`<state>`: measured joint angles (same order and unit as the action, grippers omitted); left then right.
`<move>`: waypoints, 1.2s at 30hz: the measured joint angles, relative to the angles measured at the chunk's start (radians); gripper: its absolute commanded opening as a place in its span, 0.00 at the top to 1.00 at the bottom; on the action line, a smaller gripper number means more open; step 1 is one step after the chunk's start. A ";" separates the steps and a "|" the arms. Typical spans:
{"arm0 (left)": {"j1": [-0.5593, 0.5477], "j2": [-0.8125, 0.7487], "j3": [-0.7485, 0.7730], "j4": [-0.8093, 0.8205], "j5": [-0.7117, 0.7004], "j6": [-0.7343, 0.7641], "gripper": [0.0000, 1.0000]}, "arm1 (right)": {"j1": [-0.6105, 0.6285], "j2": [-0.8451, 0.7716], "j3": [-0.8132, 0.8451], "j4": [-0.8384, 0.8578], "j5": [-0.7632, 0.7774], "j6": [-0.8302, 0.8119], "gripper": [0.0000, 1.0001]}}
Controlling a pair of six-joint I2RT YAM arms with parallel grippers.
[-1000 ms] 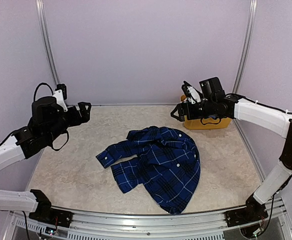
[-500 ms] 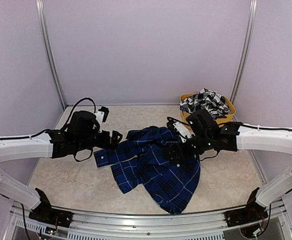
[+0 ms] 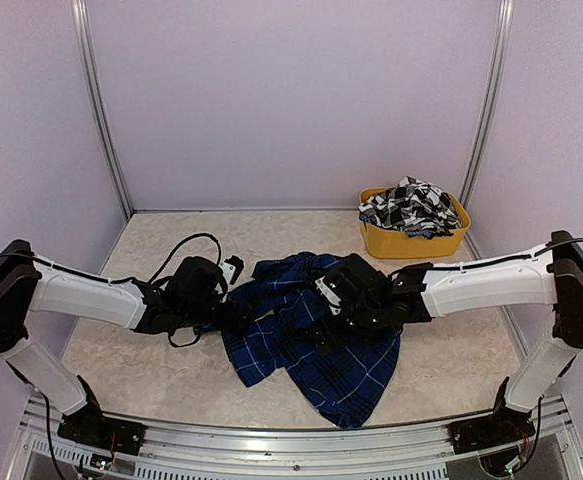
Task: Fold and stack the long sleeve shirts
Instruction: Pick up the crumpled shirt from the center of the board.
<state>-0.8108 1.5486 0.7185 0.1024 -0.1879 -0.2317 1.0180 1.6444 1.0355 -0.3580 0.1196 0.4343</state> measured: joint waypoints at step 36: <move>0.150 -0.364 0.091 -0.043 0.027 -0.159 1.00 | -0.173 -0.428 0.294 -0.214 0.050 -0.282 1.00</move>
<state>-0.6613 1.1851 0.8097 0.0597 -0.1604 -0.3908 0.8448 1.2163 1.3296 -0.5724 0.1696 0.1528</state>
